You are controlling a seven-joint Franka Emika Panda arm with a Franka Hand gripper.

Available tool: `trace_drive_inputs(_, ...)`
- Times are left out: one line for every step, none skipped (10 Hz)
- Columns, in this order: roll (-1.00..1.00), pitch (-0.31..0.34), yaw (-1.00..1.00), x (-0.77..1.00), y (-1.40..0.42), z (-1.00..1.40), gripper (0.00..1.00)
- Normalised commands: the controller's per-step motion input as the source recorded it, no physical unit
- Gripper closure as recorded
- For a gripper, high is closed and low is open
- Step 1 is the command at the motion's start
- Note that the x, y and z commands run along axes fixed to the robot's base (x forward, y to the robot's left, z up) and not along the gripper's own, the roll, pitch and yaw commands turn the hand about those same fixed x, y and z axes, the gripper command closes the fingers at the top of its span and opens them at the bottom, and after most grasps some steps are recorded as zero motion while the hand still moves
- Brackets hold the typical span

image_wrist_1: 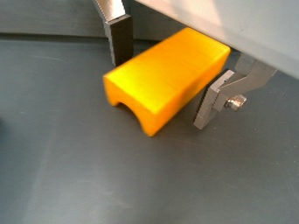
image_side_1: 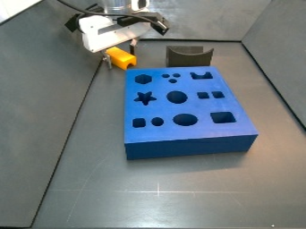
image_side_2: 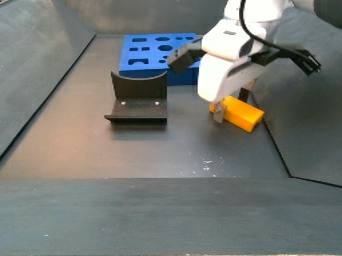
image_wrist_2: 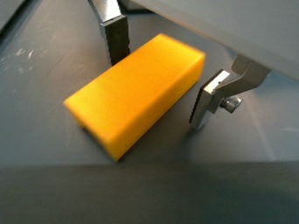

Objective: Pick up the arch object. Move up. Place the arch object on the fixture. Regrasp the arch object. Rotate the arch object. Move to above the board. Insert the arch object.
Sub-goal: Pick up the arch object.

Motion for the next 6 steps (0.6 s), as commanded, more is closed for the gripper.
trace_drive_inputs(0.01, 0.0, 0.0, 0.0, 0.0, 0.0, 0.0)
trace_drive_inputs(0.0, 0.0, 0.0, 0.0, 0.0, 0.0, 1.0)
trace_drive_inputs(0.0, 0.0, 0.0, 0.0, 0.0, 0.0, 1.0)
trace_drive_inputs(0.0, 0.0, 0.0, 0.0, 0.0, 0.0, 1.0)
trace_drive_inputs(0.0, 0.0, 0.0, 0.0, 0.0, 0.0, 1.0)
trace_drive_inputs(0.0, 0.0, 0.0, 0.0, 0.0, 0.0, 1.0)
